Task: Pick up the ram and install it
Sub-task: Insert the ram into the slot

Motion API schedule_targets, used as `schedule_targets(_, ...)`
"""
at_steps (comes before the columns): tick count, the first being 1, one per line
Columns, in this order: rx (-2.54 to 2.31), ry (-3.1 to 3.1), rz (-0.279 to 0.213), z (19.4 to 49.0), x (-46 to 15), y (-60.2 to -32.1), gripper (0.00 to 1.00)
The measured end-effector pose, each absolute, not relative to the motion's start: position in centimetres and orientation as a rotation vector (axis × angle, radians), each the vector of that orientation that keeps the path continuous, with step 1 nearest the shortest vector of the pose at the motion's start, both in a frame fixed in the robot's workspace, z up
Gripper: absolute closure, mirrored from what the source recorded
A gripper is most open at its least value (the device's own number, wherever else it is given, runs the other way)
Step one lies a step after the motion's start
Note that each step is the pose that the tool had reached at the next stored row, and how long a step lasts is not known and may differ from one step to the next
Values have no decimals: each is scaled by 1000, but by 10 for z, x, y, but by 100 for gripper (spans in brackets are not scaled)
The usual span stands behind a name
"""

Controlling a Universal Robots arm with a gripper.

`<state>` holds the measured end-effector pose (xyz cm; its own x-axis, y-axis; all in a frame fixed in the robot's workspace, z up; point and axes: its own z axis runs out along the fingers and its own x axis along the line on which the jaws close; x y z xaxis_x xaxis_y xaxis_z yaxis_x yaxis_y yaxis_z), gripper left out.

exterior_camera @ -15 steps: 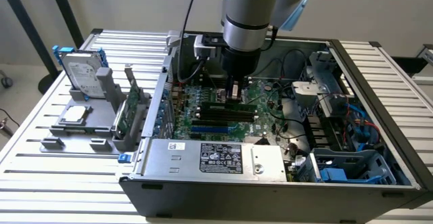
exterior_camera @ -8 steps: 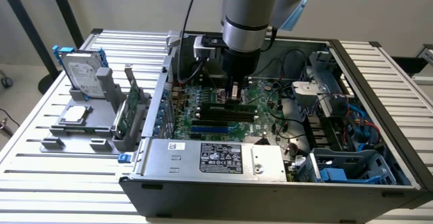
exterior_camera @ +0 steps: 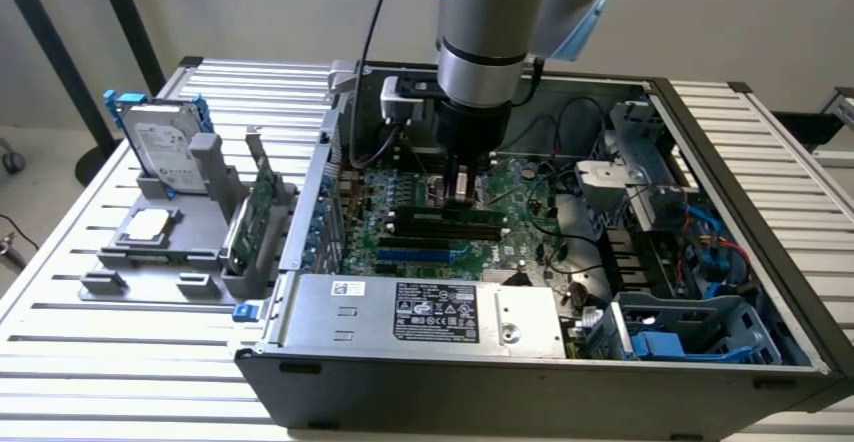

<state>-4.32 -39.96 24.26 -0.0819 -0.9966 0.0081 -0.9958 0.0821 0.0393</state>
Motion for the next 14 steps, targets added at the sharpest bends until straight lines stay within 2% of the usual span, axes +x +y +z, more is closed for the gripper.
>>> schedule_targets(14,2108,-2288,-28,235,-45,-398,86)
